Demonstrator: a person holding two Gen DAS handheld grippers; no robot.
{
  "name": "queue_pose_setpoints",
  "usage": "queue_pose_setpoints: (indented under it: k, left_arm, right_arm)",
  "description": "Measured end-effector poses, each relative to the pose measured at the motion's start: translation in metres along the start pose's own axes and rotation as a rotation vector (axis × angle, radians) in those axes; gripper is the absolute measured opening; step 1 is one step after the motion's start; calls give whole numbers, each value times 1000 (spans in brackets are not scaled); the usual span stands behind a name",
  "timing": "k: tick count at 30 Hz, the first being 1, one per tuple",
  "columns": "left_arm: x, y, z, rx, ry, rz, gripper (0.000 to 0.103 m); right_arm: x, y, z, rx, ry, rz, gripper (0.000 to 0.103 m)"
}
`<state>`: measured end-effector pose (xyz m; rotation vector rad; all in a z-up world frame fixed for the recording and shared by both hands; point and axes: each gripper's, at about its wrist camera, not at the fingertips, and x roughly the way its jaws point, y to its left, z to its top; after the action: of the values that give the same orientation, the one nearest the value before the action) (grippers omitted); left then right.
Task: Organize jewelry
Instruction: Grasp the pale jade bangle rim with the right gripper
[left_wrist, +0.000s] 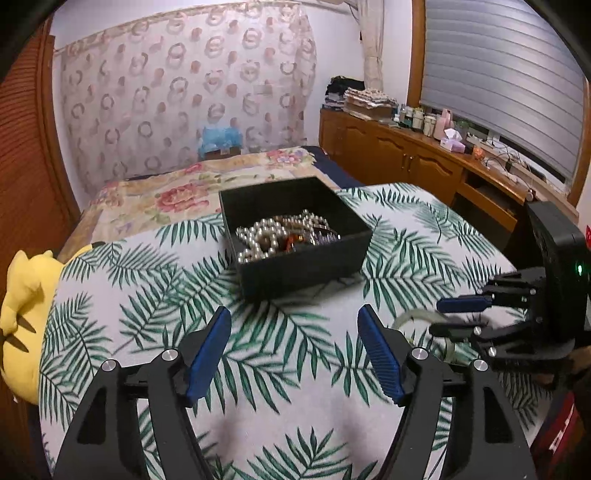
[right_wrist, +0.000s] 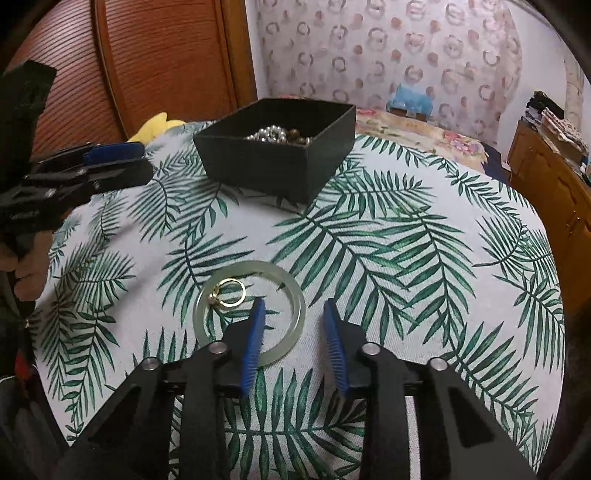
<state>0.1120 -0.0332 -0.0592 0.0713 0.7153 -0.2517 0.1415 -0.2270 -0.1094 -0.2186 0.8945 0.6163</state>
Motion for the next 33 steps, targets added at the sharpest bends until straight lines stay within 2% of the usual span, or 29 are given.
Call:
queue_pose_setpoints:
  k: [7,9,12,18,24,33]
  left_arm:
    - [6,-3,-16,-6,35,-7,71]
    - [8,-4,-19,-6,41,-8,71]
    - [11,-5,-21,-10,52,-13,71]
    - [13,-5,-26,-14,63,-21,71]
    - [14,-10,-28,-12,76,-37,71]
    - [21,-35,-24,31,102,-100,71]
  right_arm:
    - [3,7,3,-57,5,-74,25]
    - [3,11,3,-69,5,-70,16]
    - [4,15,3,-90,5,-75,9]
    - [-7,14,5,-51,-63,-38,8]
    - [-34,11,8,-26,-153,-45,8]
    - [-48,-15,-9,30,-152,-80,8]
